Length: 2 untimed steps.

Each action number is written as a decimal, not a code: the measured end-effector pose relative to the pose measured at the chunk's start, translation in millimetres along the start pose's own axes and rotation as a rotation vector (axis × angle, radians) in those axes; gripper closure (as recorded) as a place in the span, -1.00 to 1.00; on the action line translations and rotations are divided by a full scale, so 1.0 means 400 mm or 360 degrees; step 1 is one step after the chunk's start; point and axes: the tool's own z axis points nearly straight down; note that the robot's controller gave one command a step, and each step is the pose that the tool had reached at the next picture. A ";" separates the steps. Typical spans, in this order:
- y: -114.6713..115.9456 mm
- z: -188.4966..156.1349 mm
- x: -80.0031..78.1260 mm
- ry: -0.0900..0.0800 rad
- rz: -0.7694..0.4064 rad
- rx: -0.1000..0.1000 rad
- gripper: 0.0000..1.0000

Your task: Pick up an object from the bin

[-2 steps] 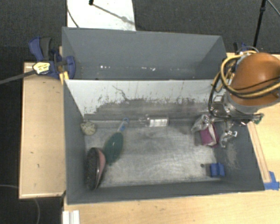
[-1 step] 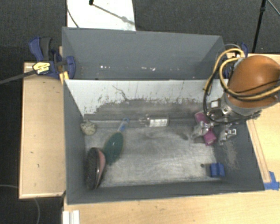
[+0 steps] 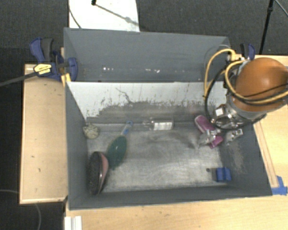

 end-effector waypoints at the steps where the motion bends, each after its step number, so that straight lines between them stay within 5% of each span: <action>1: 0.001 -0.003 0.027 0.0028 0.0010 -0.0001 1.00; 2: -0.003 -0.189 0.020 0.0040 0.0020 0.0008 1.00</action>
Offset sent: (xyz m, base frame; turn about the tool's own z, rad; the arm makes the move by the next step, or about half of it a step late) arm 0.0000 0.0000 0.0000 0.0000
